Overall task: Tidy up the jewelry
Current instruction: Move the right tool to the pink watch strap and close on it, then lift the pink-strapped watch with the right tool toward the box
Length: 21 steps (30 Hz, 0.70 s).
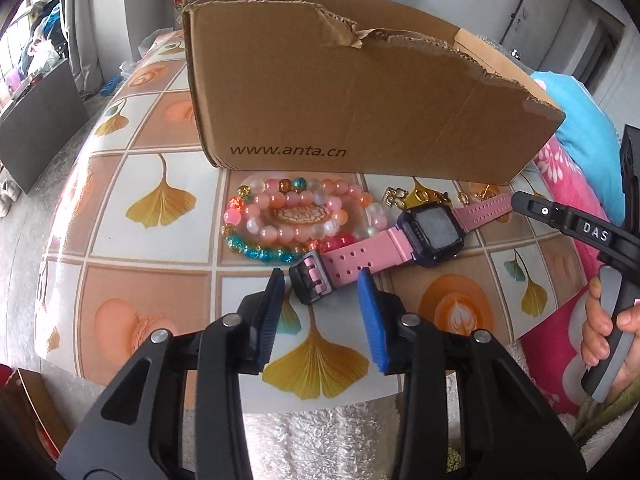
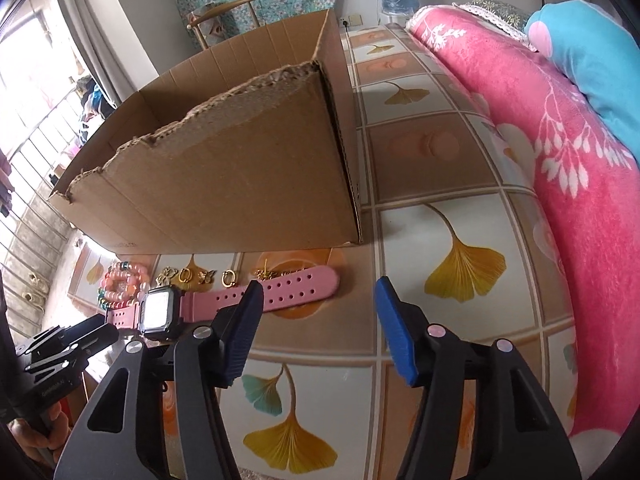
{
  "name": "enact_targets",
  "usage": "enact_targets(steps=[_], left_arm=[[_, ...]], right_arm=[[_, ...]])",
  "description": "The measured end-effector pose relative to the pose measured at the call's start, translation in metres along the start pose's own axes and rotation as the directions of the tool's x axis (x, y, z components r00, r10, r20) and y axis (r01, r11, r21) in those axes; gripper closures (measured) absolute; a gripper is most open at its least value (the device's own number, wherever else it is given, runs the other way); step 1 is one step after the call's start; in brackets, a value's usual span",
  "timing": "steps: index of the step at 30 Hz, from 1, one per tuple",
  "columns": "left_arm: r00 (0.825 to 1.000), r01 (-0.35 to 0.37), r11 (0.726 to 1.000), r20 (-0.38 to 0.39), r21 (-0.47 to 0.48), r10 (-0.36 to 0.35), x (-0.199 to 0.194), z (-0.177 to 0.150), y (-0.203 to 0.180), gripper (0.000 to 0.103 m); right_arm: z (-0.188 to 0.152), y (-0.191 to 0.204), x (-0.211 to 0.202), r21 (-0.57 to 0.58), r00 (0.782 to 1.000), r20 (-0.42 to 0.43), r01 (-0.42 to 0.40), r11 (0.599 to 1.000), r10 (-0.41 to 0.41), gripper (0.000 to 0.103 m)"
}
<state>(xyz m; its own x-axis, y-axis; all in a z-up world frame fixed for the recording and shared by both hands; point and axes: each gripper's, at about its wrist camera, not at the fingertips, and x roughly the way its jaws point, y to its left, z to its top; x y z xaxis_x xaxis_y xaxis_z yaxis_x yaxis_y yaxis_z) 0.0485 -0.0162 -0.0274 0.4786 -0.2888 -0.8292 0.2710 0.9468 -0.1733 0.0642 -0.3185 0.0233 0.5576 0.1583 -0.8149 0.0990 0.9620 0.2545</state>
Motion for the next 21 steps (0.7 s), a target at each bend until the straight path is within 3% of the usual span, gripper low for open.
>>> enact_targets(steps=[6, 8, 11, 14, 17, 21], left_arm=[[1.000, 0.002, 1.000, 0.007, 0.010, -0.002, 0.005, 0.001, -0.004, 0.071], [1.000, 0.002, 1.000, 0.009, 0.009, -0.002, 0.004, 0.001, -0.004, 0.073], [1.000, 0.011, 1.000, 0.009, 0.009, -0.012, 0.003, -0.001, -0.002, 0.085], [1.000, 0.009, 1.000, 0.013, 0.011, -0.010, 0.002, -0.003, -0.003, 0.088], [1.000, 0.004, 1.000, 0.020, 0.021, -0.004, 0.000, -0.005, -0.003, 0.095], [0.999, 0.014, 0.999, 0.037, 0.033, -0.015, -0.010, -0.010, -0.004, 0.096]], right_arm=[[0.006, -0.001, 0.013, -0.007, 1.000, -0.011, 0.003, 1.000, -0.003, 0.058], [0.008, 0.000, 0.016, -0.008, 1.000, -0.020, -0.014, 1.000, 0.014, 0.072], [0.009, -0.001, 0.018, -0.007, 1.000, -0.024, -0.008, 1.000, 0.008, 0.085], [0.007, -0.006, 0.015, 0.022, 0.999, -0.027, -0.021, 1.000, 0.022, 0.093], [0.005, -0.014, 0.011, 0.053, 0.998, -0.037, -0.045, 0.998, 0.047, 0.096], [-0.003, -0.018, 0.002, 0.069, 0.996, -0.055, -0.061, 0.996, 0.065, 0.097]])
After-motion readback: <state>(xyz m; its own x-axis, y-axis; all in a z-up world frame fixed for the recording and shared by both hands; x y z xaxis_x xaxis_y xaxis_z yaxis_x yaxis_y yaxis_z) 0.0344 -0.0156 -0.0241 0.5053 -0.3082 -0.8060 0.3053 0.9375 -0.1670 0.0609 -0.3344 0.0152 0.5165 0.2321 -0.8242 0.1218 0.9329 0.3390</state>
